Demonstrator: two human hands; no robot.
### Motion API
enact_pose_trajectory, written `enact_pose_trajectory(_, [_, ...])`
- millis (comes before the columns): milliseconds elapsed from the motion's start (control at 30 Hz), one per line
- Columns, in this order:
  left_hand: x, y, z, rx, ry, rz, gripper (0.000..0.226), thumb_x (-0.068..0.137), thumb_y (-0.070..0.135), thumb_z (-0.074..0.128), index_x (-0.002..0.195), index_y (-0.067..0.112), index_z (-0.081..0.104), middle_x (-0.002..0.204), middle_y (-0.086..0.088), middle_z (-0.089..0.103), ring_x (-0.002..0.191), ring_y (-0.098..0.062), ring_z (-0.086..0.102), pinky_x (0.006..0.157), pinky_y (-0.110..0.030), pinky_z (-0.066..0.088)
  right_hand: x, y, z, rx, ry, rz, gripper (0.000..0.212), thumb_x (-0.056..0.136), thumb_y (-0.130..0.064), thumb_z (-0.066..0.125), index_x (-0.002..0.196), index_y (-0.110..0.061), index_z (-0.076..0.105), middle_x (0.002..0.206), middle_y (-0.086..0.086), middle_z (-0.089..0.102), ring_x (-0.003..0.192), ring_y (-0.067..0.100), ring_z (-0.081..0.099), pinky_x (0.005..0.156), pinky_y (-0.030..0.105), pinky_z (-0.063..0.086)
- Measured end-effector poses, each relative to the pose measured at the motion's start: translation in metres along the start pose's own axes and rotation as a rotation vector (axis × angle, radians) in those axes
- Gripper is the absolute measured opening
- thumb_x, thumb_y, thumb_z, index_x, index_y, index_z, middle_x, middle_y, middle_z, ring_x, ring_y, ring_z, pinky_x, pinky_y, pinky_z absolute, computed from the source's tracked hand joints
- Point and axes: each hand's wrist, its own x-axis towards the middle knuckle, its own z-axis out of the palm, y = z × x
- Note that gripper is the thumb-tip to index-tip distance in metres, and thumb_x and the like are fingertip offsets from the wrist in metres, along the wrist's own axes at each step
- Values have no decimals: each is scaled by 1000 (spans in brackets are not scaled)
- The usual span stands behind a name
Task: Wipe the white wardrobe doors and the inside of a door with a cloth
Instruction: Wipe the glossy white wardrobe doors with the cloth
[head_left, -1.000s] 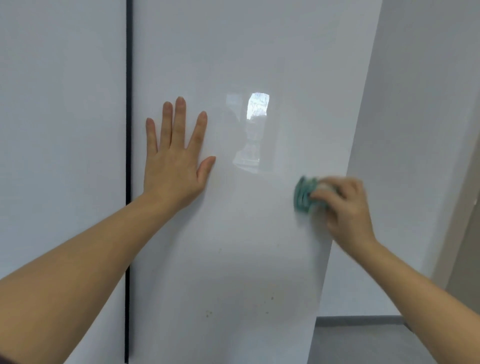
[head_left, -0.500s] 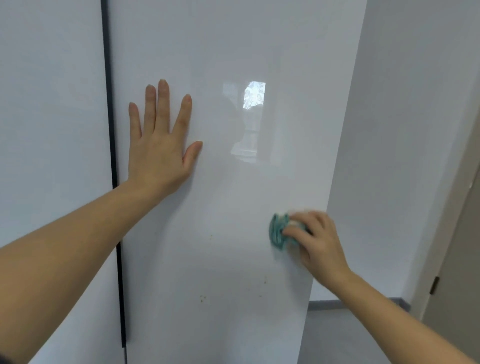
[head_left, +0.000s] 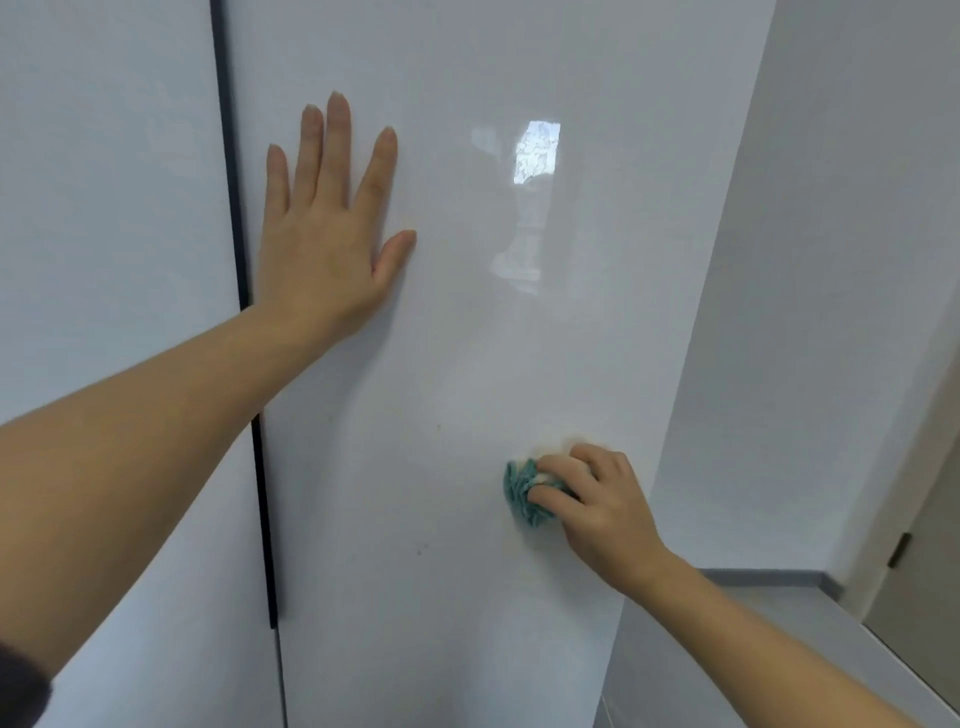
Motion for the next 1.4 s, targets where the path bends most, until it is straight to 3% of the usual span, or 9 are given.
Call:
enact_pose_trajectory(233, [-2, -7, 2, 14, 17, 30, 65, 103, 47, 27, 157, 20, 2, 163, -17, -4, 151, -32, -4, 121, -51, 3, 108, 19, -23, 48, 231, 363, 29, 79, -4, 51, 92, -13, 74, 111, 3, 66, 97, 29, 47, 73, 38, 44])
enact_pose_trajectory(367, [-1, -12, 8, 22, 58, 40, 63, 103, 47, 24, 157, 22, 3, 163, -15, -2, 151, -30, -2, 121, -49, 3, 60, -26, 17, 3, 137, 178, 25, 96, -11, 51, 91, -18, 74, 110, 3, 67, 94, 30, 50, 74, 37, 43])
enact_pose_trajectory(467, [0, -16, 9, 30, 84, 64, 61, 103, 45, 21, 157, 23, 5, 164, -14, -1, 151, -28, 0, 121, -47, 5, 41, -44, 25, -11, 87, -46, 18, 92, -3, 59, 86, -16, 70, 111, -2, 59, 92, 30, 53, 68, 36, 43])
enact_pose_trajectory(533, [-1, -19, 8, 27, 92, 84, 59, 103, 44, 21, 157, 23, 8, 164, -13, 1, 151, -28, 2, 121, -47, 8, 62, -41, 16, -27, 86, -26, 18, 90, -5, 61, 85, -19, 71, 112, -3, 63, 92, 30, 54, 70, 35, 41])
enact_pose_trajectory(733, [-1, -43, -4, 27, 63, 236, 56, 103, 38, 20, 156, 22, 16, 164, -11, 9, 151, -26, 10, 120, -46, 13, 165, -29, -6, 20, 272, 344, 28, 72, 3, 58, 88, -14, 72, 106, 2, 67, 90, 29, 47, 66, 39, 42])
enact_pose_trajectory(833, [-18, -68, -6, 59, 52, 276, 57, 101, 32, 25, 155, 15, 18, 163, -14, 8, 151, -27, 8, 121, -51, 6, 125, -62, 20, -21, 193, 238, 18, 80, -5, 60, 89, -15, 72, 108, 6, 68, 88, 32, 53, 68, 40, 46])
enact_pose_trajectory(967, [-54, -95, 4, 1, 41, 105, 66, 97, 28, 30, 156, 8, 7, 163, -18, -2, 151, -29, -3, 121, -53, 1, 63, -98, 44, 1, 56, -5, 17, 92, -6, 59, 87, -18, 70, 114, -2, 58, 93, 27, 51, 67, 37, 44])
enact_pose_trajectory(1233, [-61, -103, 24, -146, 142, 98, 68, 96, 28, 30, 155, 3, 6, 163, -12, 7, 151, -26, 2, 122, -49, -1, 180, -75, 17, 24, 235, 317, 26, 75, -2, 53, 88, -14, 72, 108, 1, 66, 90, 28, 49, 67, 39, 42])
enact_pose_trajectory(1400, [-61, -105, 27, -155, 192, 120, 66, 97, 27, 32, 154, 2, 10, 162, -11, 13, 151, -27, 7, 122, -48, 0, 115, -119, 50, 2, 67, 19, 21, 93, -5, 55, 88, -17, 71, 110, 0, 67, 90, 28, 51, 68, 37, 43])
